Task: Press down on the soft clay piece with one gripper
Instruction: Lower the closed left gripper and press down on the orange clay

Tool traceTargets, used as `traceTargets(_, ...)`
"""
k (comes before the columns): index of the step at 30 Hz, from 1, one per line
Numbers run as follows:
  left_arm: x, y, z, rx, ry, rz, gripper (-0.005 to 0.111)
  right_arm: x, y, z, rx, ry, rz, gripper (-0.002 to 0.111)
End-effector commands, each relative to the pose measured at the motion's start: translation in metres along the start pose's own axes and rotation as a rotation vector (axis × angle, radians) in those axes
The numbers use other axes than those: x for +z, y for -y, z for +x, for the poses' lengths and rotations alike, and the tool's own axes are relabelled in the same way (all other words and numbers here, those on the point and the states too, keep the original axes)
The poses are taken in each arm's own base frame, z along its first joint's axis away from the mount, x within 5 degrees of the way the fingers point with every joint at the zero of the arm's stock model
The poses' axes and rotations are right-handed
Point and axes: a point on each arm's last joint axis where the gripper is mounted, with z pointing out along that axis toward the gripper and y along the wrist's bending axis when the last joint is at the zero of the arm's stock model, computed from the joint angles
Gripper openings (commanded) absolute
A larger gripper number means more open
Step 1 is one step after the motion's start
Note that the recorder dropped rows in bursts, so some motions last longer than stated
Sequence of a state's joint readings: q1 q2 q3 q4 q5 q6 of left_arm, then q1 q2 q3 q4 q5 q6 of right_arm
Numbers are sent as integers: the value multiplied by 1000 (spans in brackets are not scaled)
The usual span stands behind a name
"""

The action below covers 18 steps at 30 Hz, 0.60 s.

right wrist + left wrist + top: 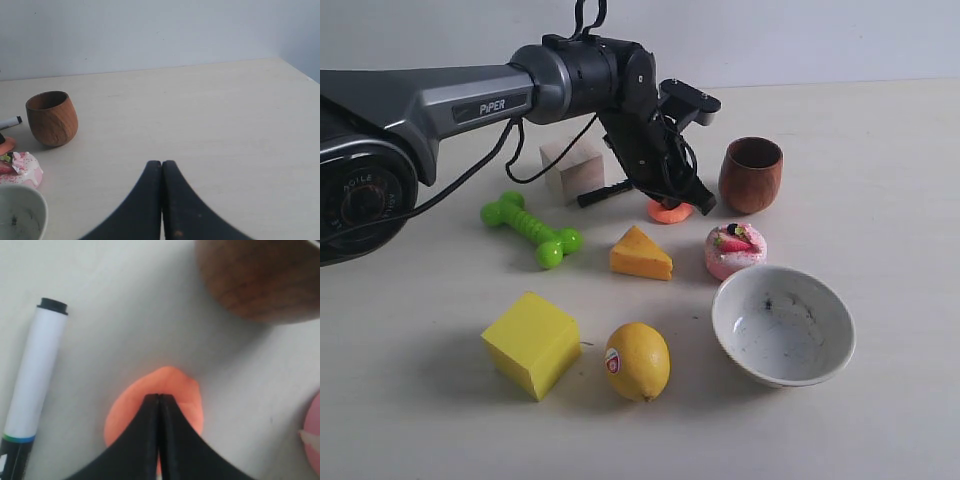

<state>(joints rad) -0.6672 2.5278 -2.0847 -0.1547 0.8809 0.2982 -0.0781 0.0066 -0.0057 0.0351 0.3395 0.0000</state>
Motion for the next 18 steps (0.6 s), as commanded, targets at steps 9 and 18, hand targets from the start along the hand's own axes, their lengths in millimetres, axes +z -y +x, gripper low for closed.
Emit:
traceTargets(9, 36, 4, 39, -15, -270, 61, 0, 0, 0, 1, 2, 8, 4, 0)
traceTargets(18, 60, 6, 58, -26, -379, 90, 0, 0, 0, 1, 2, 8, 4, 0)
